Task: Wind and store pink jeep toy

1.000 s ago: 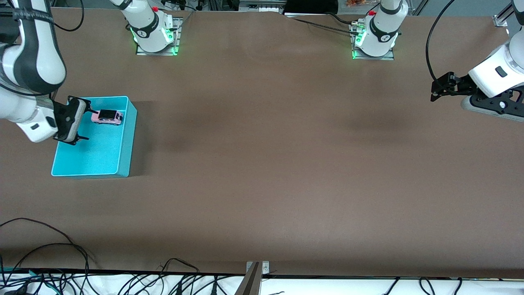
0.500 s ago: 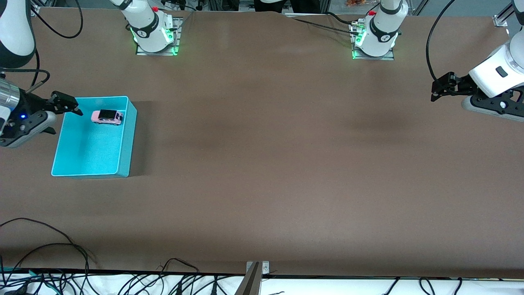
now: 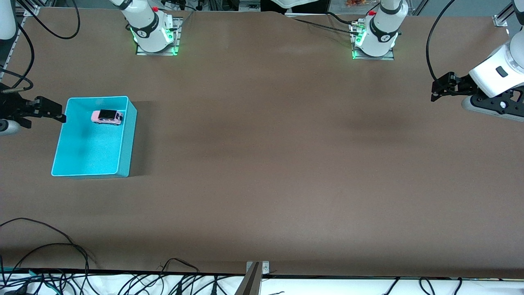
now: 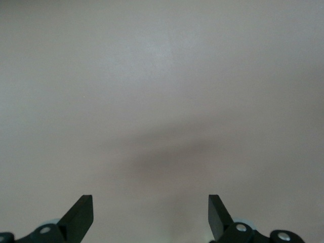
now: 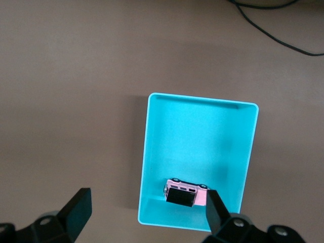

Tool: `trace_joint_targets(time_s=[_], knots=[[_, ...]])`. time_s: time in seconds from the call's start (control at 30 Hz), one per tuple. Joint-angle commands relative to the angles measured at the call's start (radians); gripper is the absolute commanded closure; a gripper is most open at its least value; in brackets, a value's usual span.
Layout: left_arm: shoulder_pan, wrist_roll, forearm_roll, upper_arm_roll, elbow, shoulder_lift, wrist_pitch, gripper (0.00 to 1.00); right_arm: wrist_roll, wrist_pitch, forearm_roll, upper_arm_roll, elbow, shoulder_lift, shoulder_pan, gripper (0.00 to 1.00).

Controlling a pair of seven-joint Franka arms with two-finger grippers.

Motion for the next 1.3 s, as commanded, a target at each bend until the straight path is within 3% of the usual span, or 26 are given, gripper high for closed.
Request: trace_joint_targets(time_s=[0.0,0.13,0.27,0.83,0.93,1.27], knots=[[0.005,-0.001,0.013,-0.004,0.035,0.015,-0.024,0.00,0.052,-0.053,-0.018,-0.001,0.046,0.012,0.003,0.00],[0.005,-0.002,0.013,-0.004,0.035,0.015,-0.024,0.00,0.076,-0.063,-0.087,0.014,0.037,-0.039,0.009,0.00],[0.005,-0.001,0.013,-0.004,0.035,0.015,-0.024,0.00,0.121,-0.092,-0.088,0.021,-0.001,-0.092,0.008,0.00],[0.005,-0.002,0.013,-0.005,0.036,0.015,-0.024,0.00,0.179,-0.024,-0.085,0.053,-0.342,-0.393,0.008,0.00],[0.005,-0.001,0.013,-0.004,0.035,0.015,-0.023,0.00,0.178,-0.001,-0.085,0.051,-0.354,-0.395,0.008,0.00],[0.005,-0.002,0.013,-0.005,0.035,0.015,-0.024,0.00,0.161,0.006,-0.088,0.054,-0.238,-0.289,0.014,0.00]])
